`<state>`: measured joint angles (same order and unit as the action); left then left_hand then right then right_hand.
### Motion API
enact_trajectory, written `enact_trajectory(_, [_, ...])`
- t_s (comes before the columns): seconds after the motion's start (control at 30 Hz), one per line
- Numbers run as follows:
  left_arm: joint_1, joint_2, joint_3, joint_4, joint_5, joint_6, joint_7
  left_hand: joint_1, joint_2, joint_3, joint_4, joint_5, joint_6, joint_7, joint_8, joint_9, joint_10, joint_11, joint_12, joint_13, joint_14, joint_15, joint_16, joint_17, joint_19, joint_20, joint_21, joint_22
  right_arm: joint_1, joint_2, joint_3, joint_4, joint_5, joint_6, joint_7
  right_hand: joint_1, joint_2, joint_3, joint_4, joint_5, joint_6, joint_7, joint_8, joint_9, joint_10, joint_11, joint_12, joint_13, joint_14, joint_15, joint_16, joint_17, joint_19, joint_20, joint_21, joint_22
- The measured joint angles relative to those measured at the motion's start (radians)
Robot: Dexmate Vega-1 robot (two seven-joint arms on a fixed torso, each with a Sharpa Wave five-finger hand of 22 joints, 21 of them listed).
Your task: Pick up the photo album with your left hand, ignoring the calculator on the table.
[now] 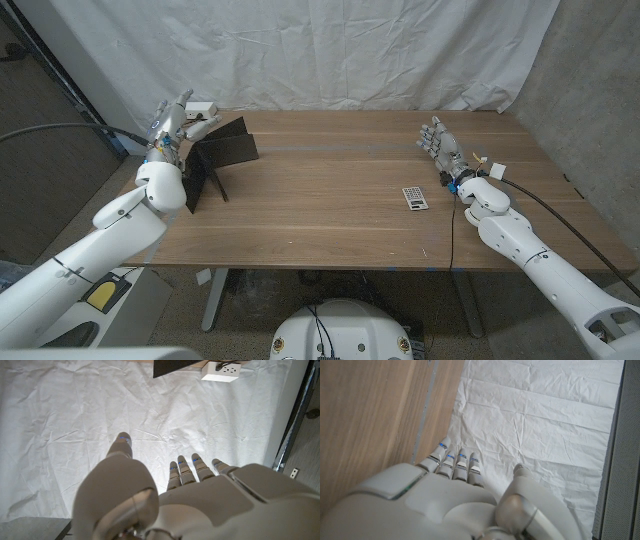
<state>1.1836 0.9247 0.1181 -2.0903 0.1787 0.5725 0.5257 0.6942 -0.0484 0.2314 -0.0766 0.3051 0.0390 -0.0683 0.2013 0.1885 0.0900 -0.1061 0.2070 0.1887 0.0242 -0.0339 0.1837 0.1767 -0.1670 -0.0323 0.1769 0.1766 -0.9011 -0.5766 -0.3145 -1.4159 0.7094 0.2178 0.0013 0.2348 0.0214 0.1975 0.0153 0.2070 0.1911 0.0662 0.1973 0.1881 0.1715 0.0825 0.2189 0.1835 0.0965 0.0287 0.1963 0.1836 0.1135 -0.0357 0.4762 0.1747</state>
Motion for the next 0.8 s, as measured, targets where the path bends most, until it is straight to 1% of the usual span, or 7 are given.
enact_trajectory(0.1, [-0.012,0.014,0.016,-0.006,0.021,0.039,-0.005,0.012,-0.001,0.001,-0.007,0.0,-0.001,-0.002,0.0,0.0,0.0,0.0,-0.003,0.0,0.0,0.0,0.0,0.0,0.0,0.0,0.0,0.0,-0.001,0.0,0.0,-0.002,0.0,0.0,-0.002,0.0,0.0,0.0,0.0,0.0,0.0,0.0,0.0,0.0,0.0,0.0,0.0,0.0,0.0,0.0,0.0,0.0,0.0,0.0,0.0,0.0])
enact_trajectory(0.3, [-0.03,0.034,0.038,-0.009,0.045,0.085,-0.014,0.039,-0.013,0.003,-0.025,0.0,-0.007,-0.007,0.0,0.0,-0.004,-0.004,-0.004,0.0,0.0,0.0,0.0,0.0,0.0,0.0,0.011,0.0,-0.006,0.0,0.001,-0.007,0.0,-0.001,-0.007,0.0,0.0,0.0,0.0,0.0,0.0,0.0,0.0,0.0,0.0,0.0,0.0,0.0,0.0,0.0,0.0,0.0,0.0,0.0,0.0,0.0])
enact_trajectory(0.43, [-0.043,0.045,0.052,-0.009,0.056,0.11,-0.021,0.047,-0.013,0.002,-0.026,0.0,-0.008,-0.008,0.0,0.0,-0.005,-0.005,-0.004,0.0,0.0,0.0,0.0,0.0,0.0,0.0,0.016,0.0,-0.007,0.0,0.001,-0.009,0.0,-0.002,-0.01,0.0,0.0,-0.002,-0.002,0.0,0.0,0.0,0.0,0.0,0.0,0.0,0.0,0.0,0.0,0.0,0.0,0.0,0.0,0.0,0.0,0.0])
enact_trajectory(0.47, [-0.044,0.046,0.053,-0.009,0.057,0.112,-0.023,0.051,-0.017,0.002,-0.032,0.0,-0.011,-0.011,0.0,0.0,-0.005,-0.005,-0.004,0.0,0.0,0.0,0.0,0.0,0.0,0.0,0.016,0.0,-0.007,0.0,0.001,-0.009,0.0,-0.002,-0.01,0.0,0.0,-0.003,-0.003,0.0,0.0,0.0,0.0,0.0,0.0,0.0,0.0,0.0,0.0,0.0,0.0,0.0,0.003,-0.003,0.0,0.0])
enact_trajectory(0.53, [-0.053,0.053,0.061,-0.009,0.058,0.126,-0.033,0.051,-0.017,0.002,-0.034,0.0,-0.012,-0.012,0.0,0.0,-0.005,-0.005,-0.004,0.0,0.0,0.0,0.0,0.0,0.0,0.0,0.016,0.0,-0.007,0.0,0.001,-0.009,0.0,-0.002,-0.01,0.0,0.0,-0.004,-0.004,0.001,0.0,0.0,0.0,0.0,0.0,0.0,0.0,0.0,0.0,0.0,0.0,0.0,0.006,-0.006,0.0,0.0])
enact_trajectory(0.67, [-0.07,0.06,0.072,-0.009,0.057,0.145,-0.049,0.055,-0.021,0.002,-0.034,0.0,-0.012,-0.012,0.0,0.0,-0.005,-0.005,-0.004,0.0,0.0,0.0,0.0,0.0,0.001,0.0,0.02,0.0,-0.007,0.005,0.001,-0.009,0.0,-0.002,-0.01,0.0,0.0,-0.004,-0.004,0.001,0.0,0.0,0.0,0.0,0.0,0.0,0.0,0.0,0.0,0.0,0.0,0.0,0.011,0.0,-0.004,0.0])
enact_trajectory(0.8, [-0.087,0.071,0.083,-0.009,0.05,0.167,-0.071,0.065,-0.02,-0.002,-0.038,0.0,-0.012,-0.012,0.0,0.0,-0.005,-0.005,-0.004,0.0,0.0,0.0,0.0,0.0,0.033,-0.003,0.031,0.002,-0.006,0.009,-0.001,-0.007,0.001,-0.002,-0.008,0.0,0.0,-0.004,-0.004,0.001,0.0,0.0,0.0,0.0,0.0,0.0,0.0,0.0,0.0,0.0,0.0,0.0,0.015,-0.004,-0.004,0.0])
